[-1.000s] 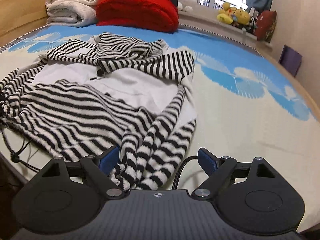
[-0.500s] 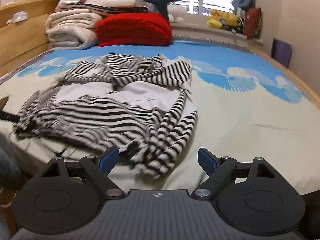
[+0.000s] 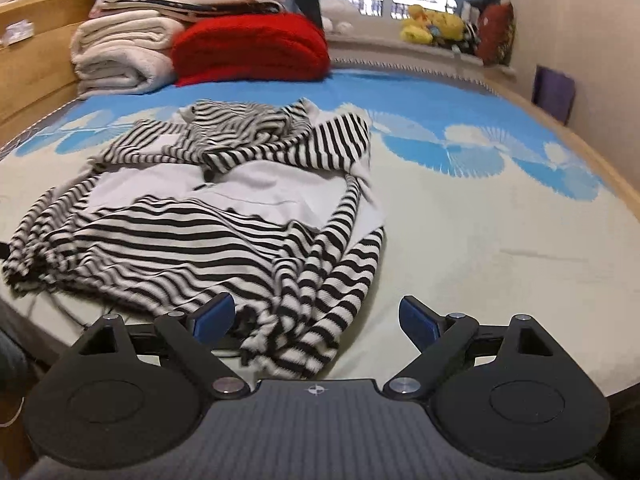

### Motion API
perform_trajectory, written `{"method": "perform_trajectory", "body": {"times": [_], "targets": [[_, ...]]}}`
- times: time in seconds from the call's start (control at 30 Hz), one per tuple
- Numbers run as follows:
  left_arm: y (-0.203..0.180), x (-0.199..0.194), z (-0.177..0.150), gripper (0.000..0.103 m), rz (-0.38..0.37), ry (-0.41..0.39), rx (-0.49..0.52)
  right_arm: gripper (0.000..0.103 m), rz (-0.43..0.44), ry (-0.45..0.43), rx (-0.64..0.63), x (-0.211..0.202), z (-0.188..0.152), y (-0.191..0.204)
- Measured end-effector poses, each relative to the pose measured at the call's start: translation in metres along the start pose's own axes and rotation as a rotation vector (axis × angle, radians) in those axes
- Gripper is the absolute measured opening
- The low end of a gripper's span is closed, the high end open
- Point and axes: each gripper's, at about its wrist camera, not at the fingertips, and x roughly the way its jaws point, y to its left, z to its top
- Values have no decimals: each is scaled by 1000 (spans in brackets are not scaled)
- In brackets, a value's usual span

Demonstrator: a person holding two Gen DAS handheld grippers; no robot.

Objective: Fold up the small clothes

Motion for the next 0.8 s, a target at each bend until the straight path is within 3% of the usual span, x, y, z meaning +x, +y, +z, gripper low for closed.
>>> {"method": "perform_trajectory", "body": {"times": [0.23, 0.57, 0.8], "targets": [[2, 39, -6, 103, -10, 57, -14, 90, 25, 98, 120, 43, -6, -18], [-5, 63, -5, 103, -7, 104, 7, 91, 95, 164, -31, 58, -11, 10], [-8, 68, -4, 103, 3, 102, 23, 92, 81, 196, -3, 66, -11, 8]]}}
